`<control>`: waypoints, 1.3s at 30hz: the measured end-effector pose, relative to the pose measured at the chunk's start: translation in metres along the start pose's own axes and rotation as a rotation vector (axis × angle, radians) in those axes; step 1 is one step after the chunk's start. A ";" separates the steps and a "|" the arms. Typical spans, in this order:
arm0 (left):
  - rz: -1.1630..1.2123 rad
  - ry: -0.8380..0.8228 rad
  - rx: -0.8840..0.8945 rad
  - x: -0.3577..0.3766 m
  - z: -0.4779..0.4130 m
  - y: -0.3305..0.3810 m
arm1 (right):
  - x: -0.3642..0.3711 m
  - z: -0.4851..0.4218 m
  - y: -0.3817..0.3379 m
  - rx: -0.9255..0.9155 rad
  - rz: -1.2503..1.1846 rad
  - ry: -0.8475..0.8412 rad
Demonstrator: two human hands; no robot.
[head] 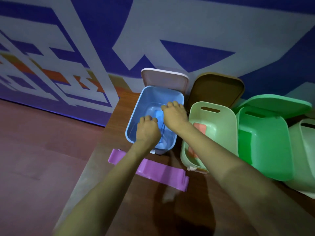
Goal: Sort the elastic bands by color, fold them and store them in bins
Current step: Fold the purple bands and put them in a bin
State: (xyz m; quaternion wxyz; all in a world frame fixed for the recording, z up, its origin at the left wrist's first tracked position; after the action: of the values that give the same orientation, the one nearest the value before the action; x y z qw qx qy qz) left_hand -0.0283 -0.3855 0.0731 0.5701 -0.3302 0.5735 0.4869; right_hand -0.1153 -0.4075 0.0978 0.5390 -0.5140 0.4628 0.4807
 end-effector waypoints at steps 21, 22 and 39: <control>0.121 0.226 0.197 0.104 0.163 0.029 | 0.107 0.258 0.048 0.493 -0.603 0.145; 0.112 0.215 0.199 0.112 0.163 0.029 | 0.121 0.258 0.054 0.583 -0.648 0.109; 0.381 0.114 0.101 0.133 0.175 0.022 | 0.140 0.246 0.036 0.635 -0.710 0.067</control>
State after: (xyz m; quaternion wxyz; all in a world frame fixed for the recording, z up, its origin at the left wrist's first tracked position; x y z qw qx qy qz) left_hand -0.0087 -0.1918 -0.0307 0.4501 -0.2139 0.6806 0.5370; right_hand -0.1341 -0.1553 -0.0347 0.7850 -0.4658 0.3996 0.0846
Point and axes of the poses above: each hand's wrist, its own z-axis away from the middle knuckle, its own x-axis out of the palm, y = z × x, the point moved 10 cm from there along -z, towards the middle knuckle, and after that the axes turned 4 degrees about -z, right-handed, at the moved point
